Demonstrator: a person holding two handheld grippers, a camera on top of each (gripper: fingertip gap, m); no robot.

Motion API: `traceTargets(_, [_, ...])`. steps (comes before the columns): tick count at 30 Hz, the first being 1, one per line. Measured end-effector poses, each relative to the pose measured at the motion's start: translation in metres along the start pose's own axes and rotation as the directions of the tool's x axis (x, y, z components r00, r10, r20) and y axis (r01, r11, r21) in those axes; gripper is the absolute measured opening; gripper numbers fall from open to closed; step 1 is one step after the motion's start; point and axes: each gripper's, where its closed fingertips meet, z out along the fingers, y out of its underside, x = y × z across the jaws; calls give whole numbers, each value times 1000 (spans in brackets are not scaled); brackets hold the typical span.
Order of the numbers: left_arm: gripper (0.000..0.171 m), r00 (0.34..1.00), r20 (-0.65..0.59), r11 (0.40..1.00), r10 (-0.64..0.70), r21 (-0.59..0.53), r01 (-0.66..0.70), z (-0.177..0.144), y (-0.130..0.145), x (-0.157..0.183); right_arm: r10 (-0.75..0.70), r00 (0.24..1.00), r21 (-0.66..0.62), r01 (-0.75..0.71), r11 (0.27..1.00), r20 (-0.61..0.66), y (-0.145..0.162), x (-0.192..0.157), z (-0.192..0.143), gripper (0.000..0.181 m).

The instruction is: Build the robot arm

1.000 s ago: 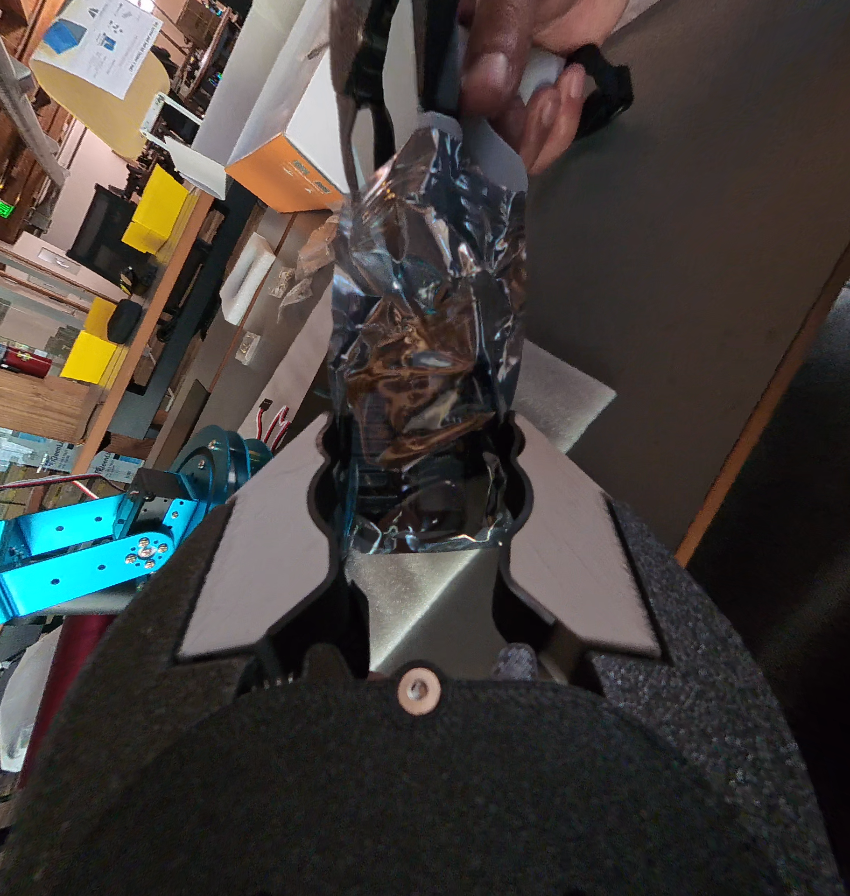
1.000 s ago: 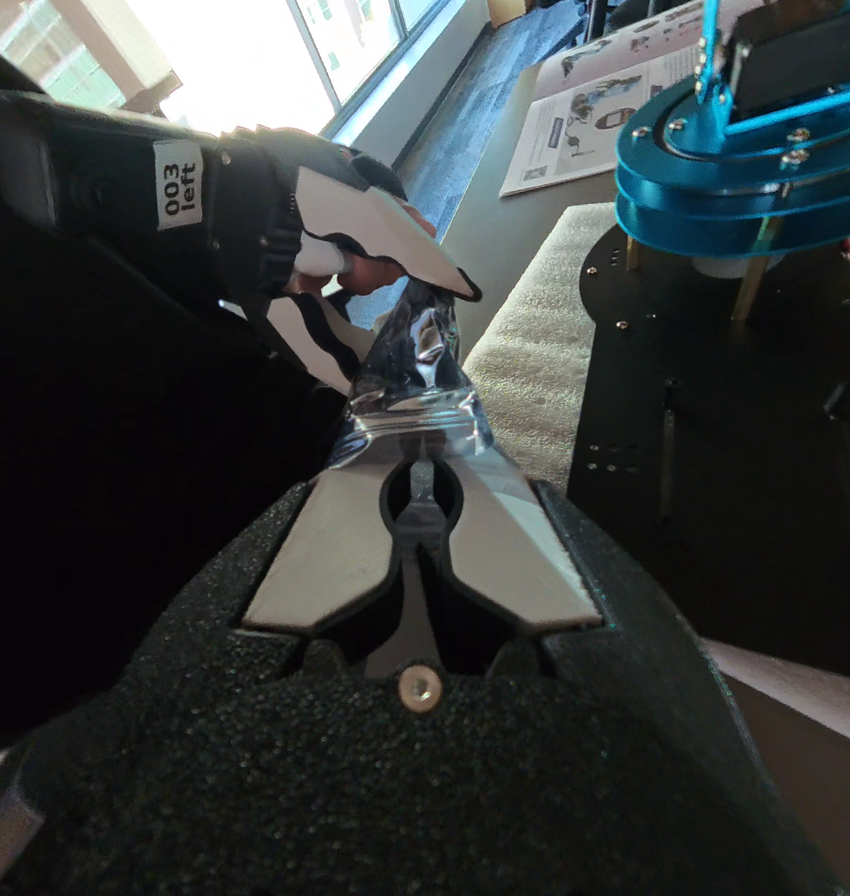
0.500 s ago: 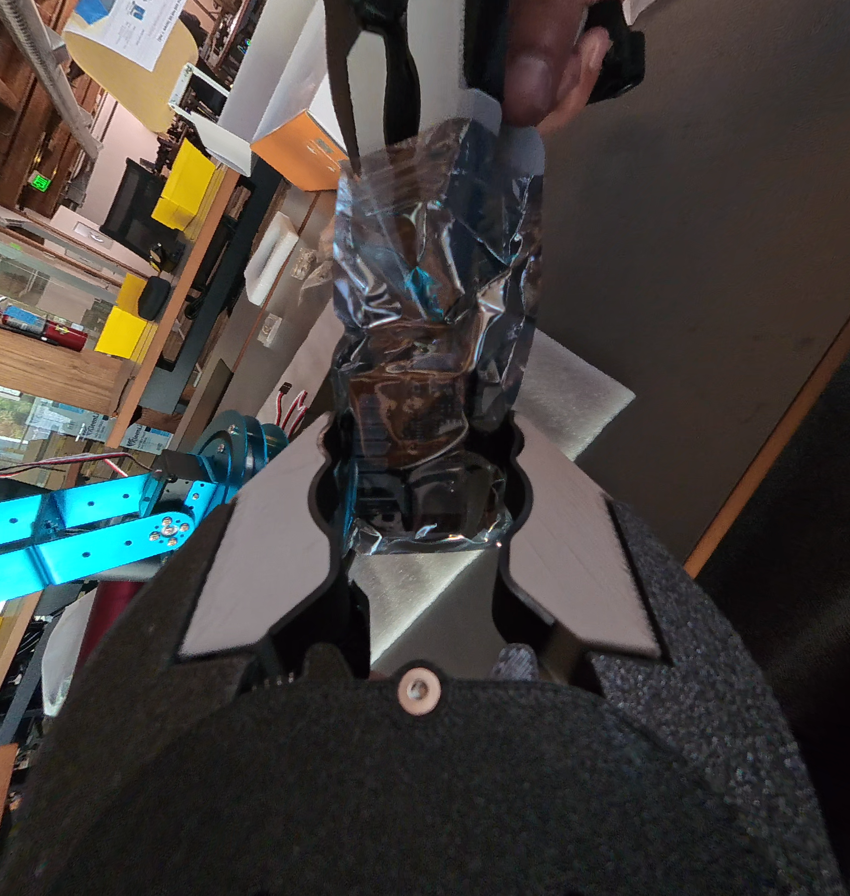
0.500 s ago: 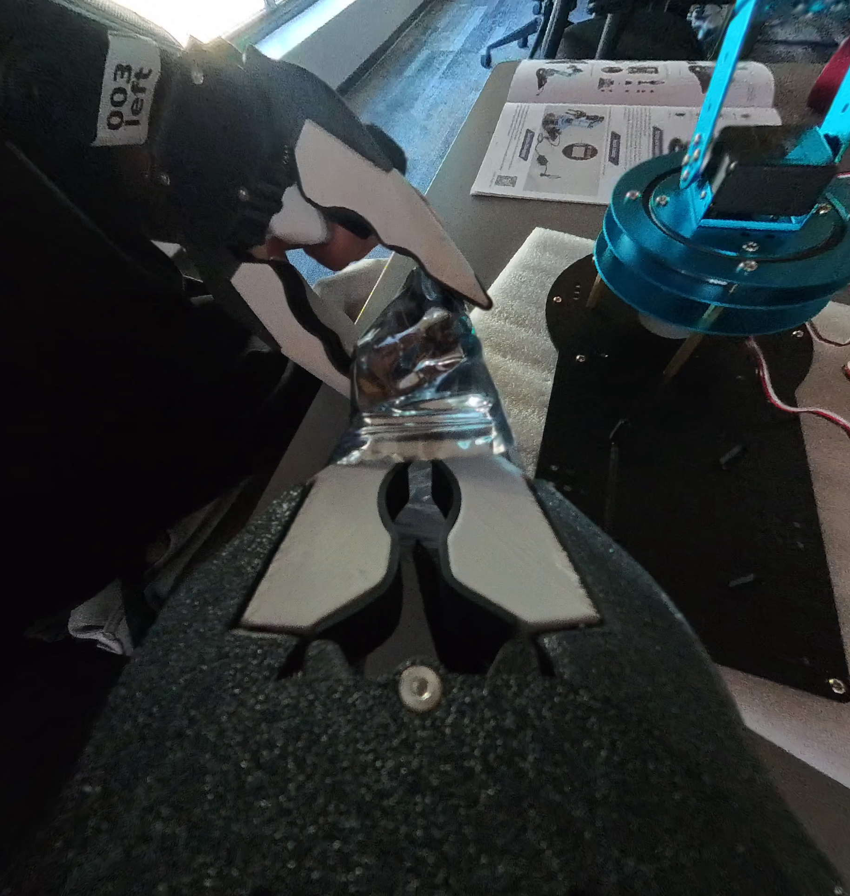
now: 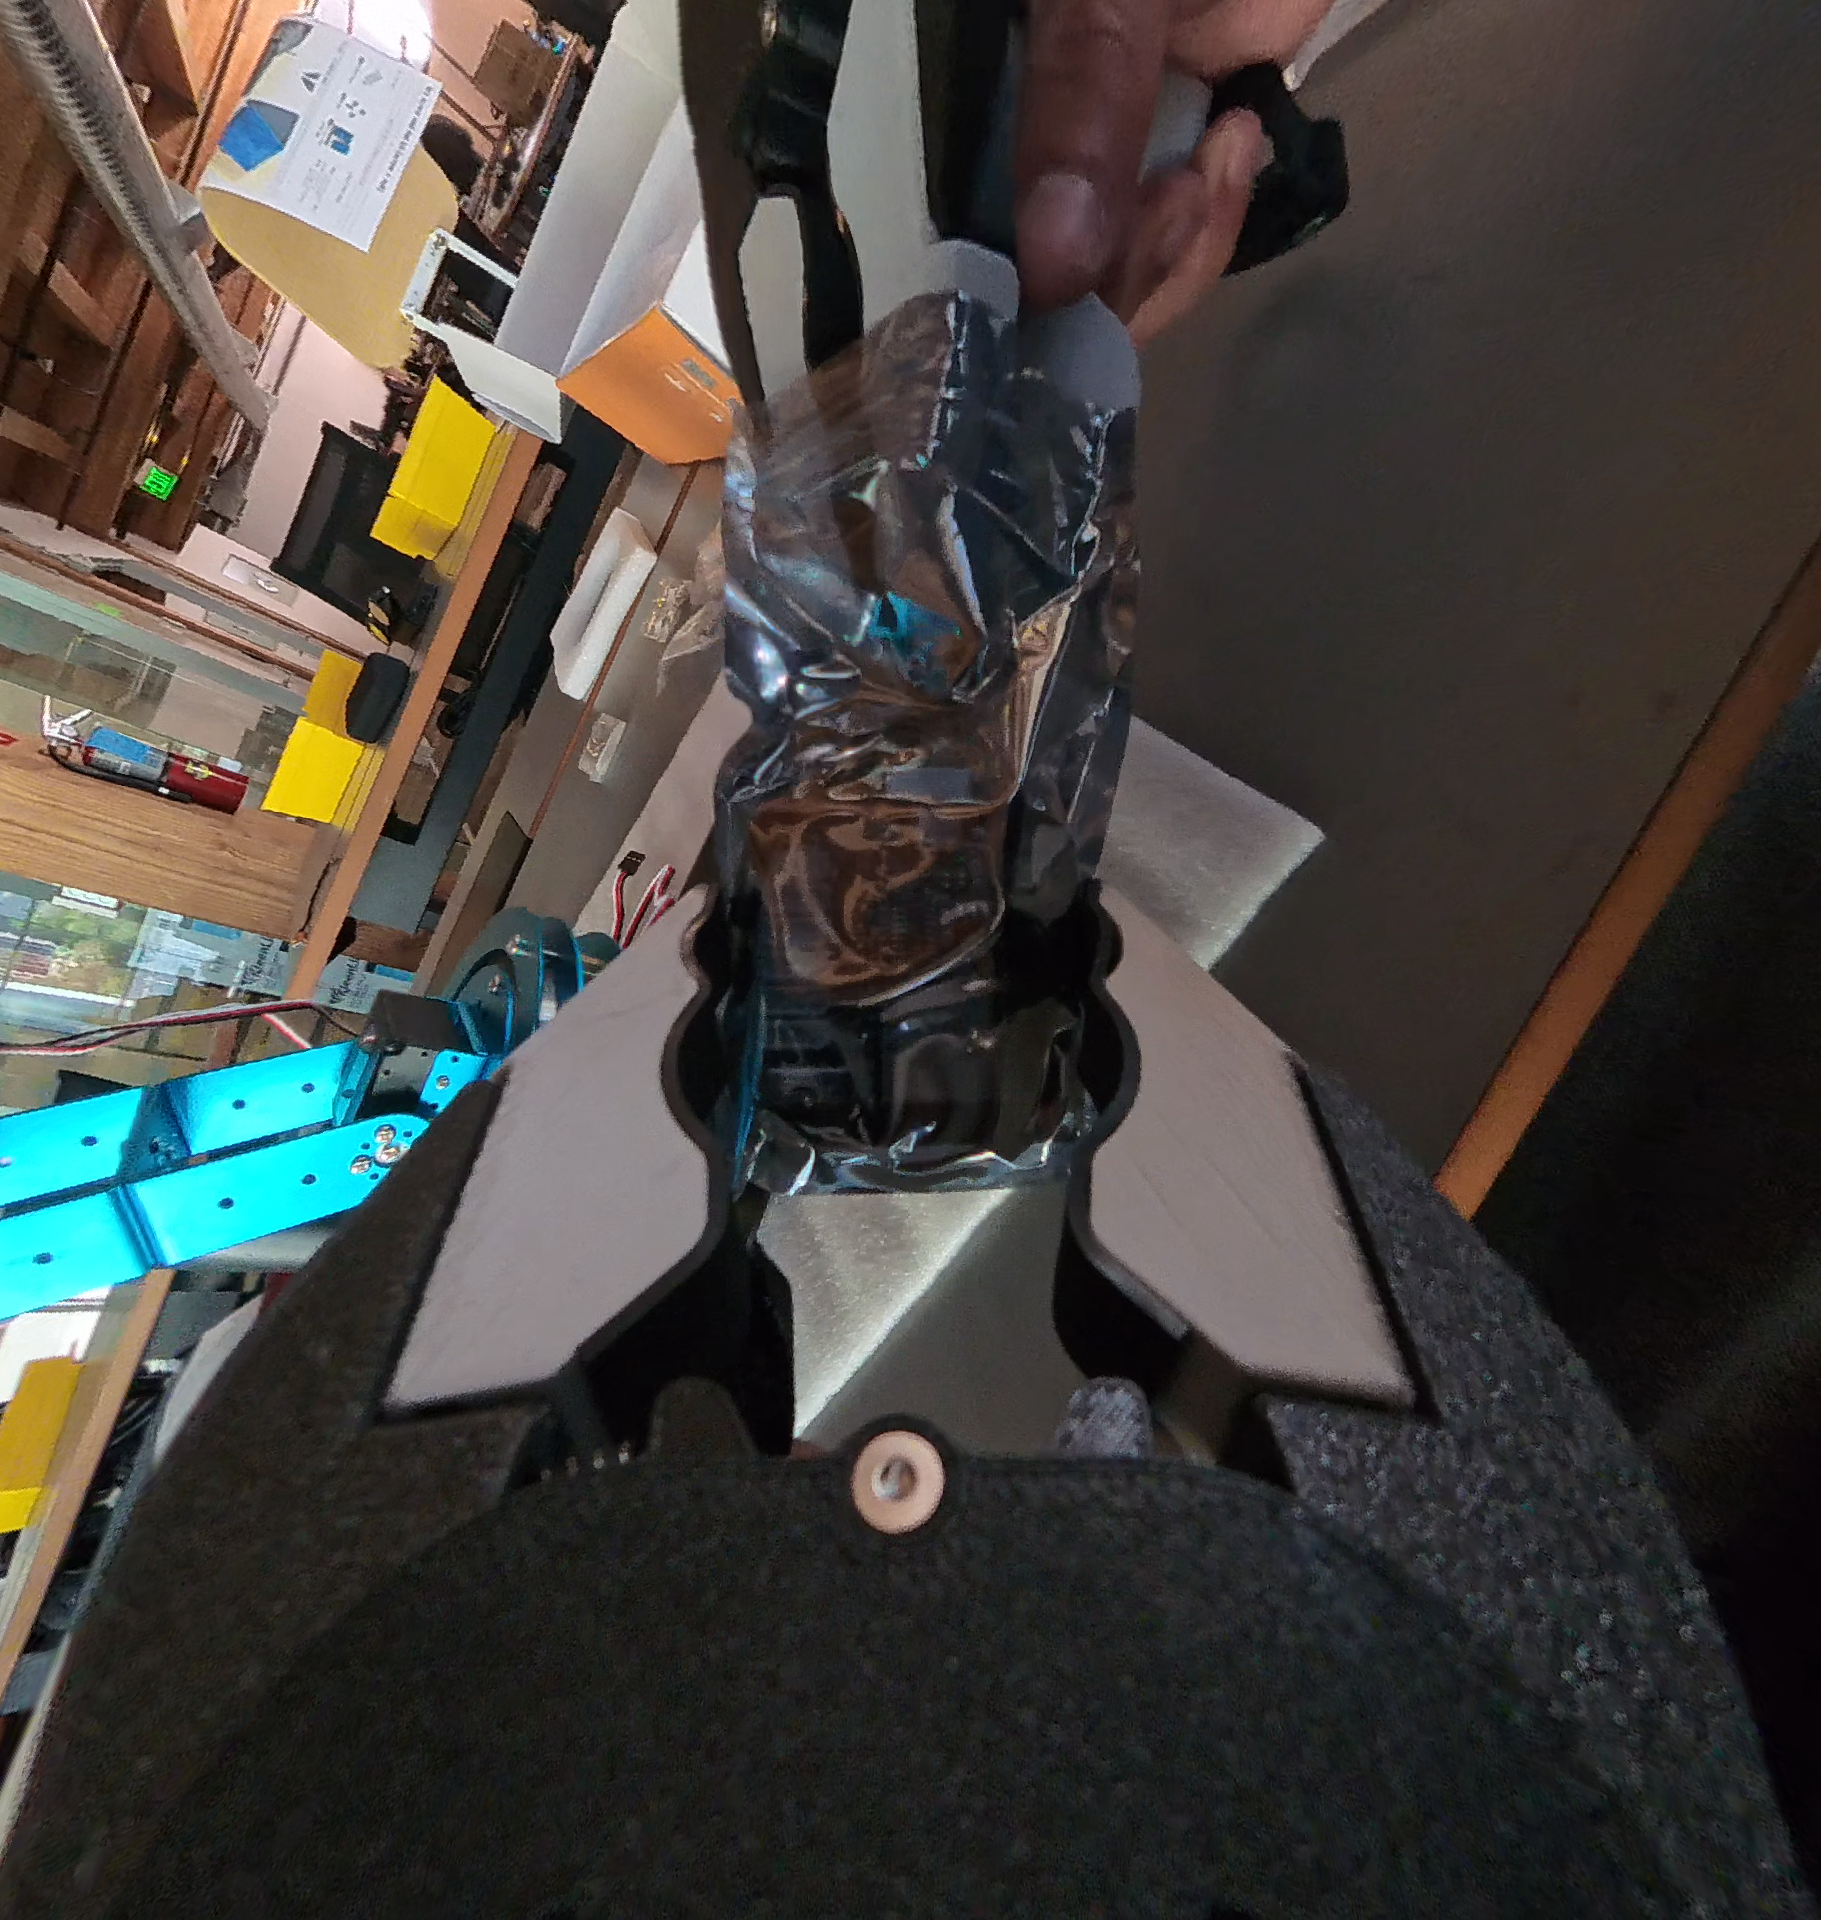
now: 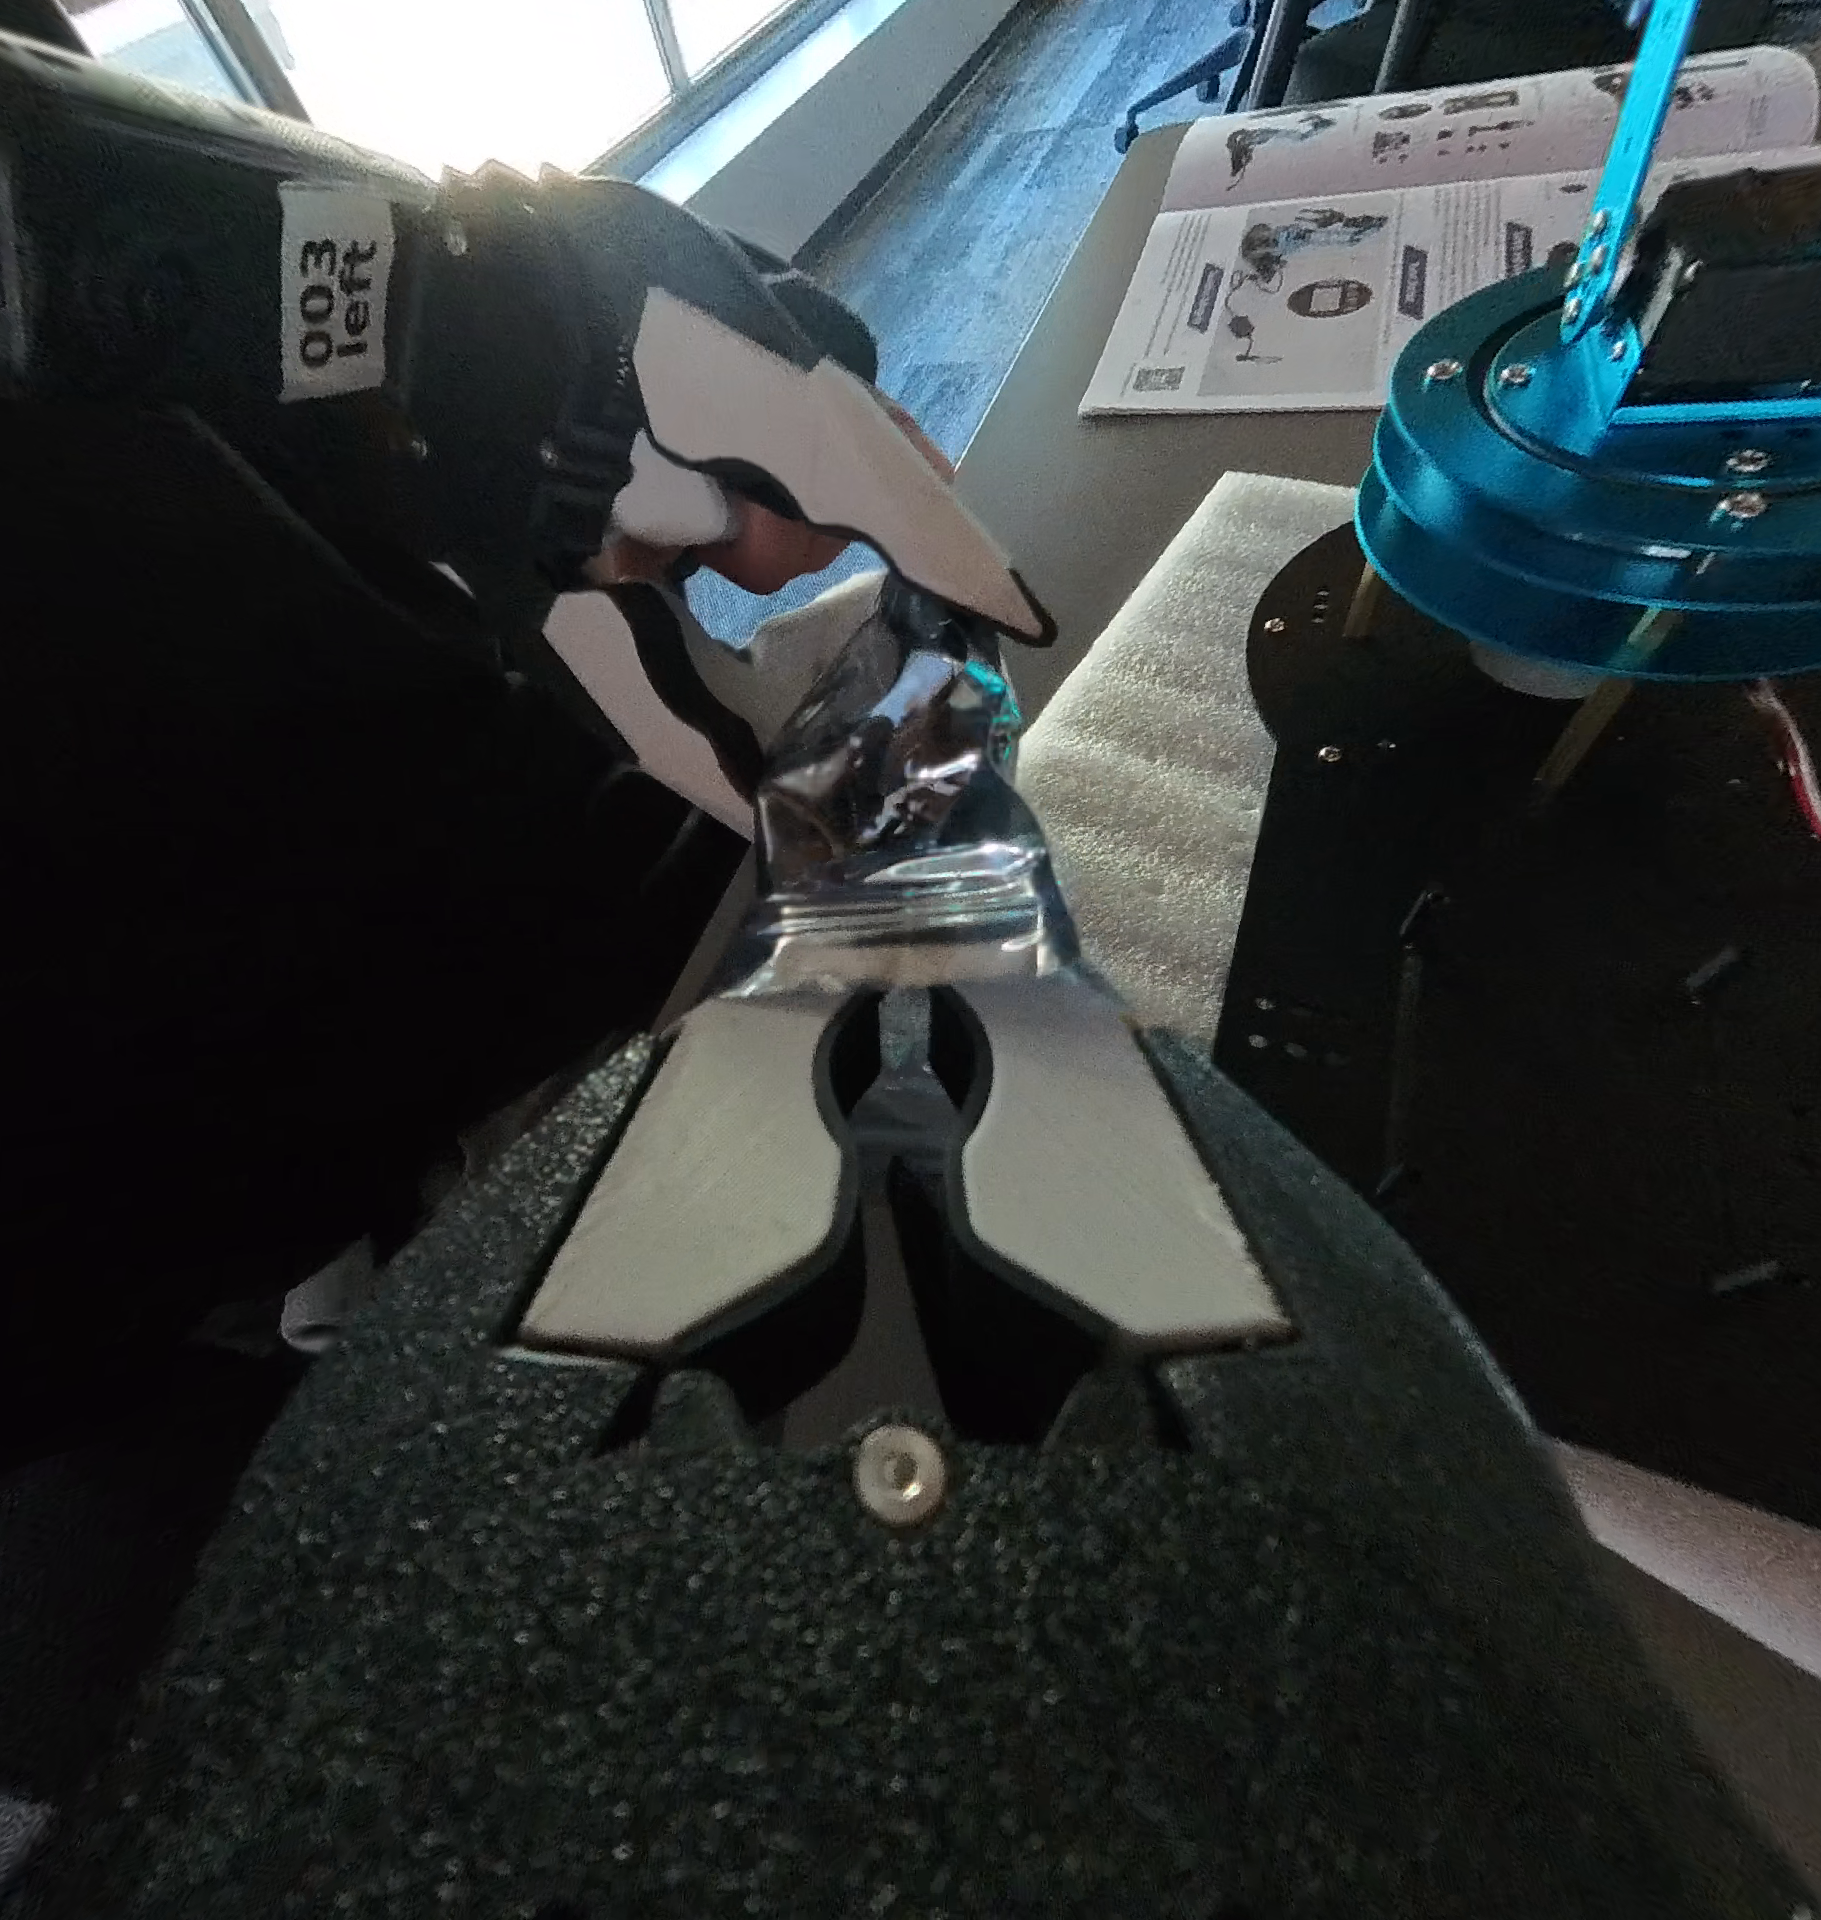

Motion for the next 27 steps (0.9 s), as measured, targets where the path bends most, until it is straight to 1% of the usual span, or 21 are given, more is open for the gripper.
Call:
traceTargets(2, [65,1000,-3,1000,17,-6,-17,1,1,2,-12,1000,-13,12,1000,4,2,-2,1,0])
traceTargets(3, [66,1000,-13,1000,12,-10,-13,1,2,4,-4,1000,-9,5,1000,26,2,-5,1,0])
traceTargets(8, [66,999,-47,1000,-20,-21,19,6,4,8,39,994,-2,-39,999,99,4,-12,-1,0])
traceTargets(10, [66,997,-66,998,-49,-32,47,7,6,9,44,994,-2,-44,999,104,4,-11,-2,0])
traceTargets(12, [67,995,-73,997,-61,-53,58,10,13,7,64,997,-12,-63,998,40,6,2,0,0])
traceTargets(14, [67,994,-78,995,-80,-68,75,13,19,6,36,999,-20,-37,999,-28,9,14,-2,0])
traceTargets(17, [70,987,-106,991,-118,-73,110,17,25,10,19,998,-54,-22,998,-63,17,21,-3,0])
traceTargets(19, [77,975,-139,983,-175,-72,166,17,26,13,-6,996,-60,1,998,-93,18,26,-3,0])
traceTargets(21, [82,943,-203,964,-265,-63,258,14,26,17,-34,994,-35,30,999,-105,13,27,-4,0])
traceTargets(22, [84,914,-249,947,-320,-58,316,10,25,19,-56,992,-20,54,998,-112,10,27,-5,0])
traceTargets(24, [82,838,-337,895,-430,-39,444,1,23,17,-105,988,13,107,994,-114,4,24,-7,0])
traceTargets(25, [78,791,-383,863,-477,-33,505,-4,22,16,-117,986,19,120,993,-117,3,23,-8,0])
traceTargets(27, [77,699,-471,811,-538,-62,582,-11,23,17,-118,988,19,120,993,-98,3,20,-5,0])
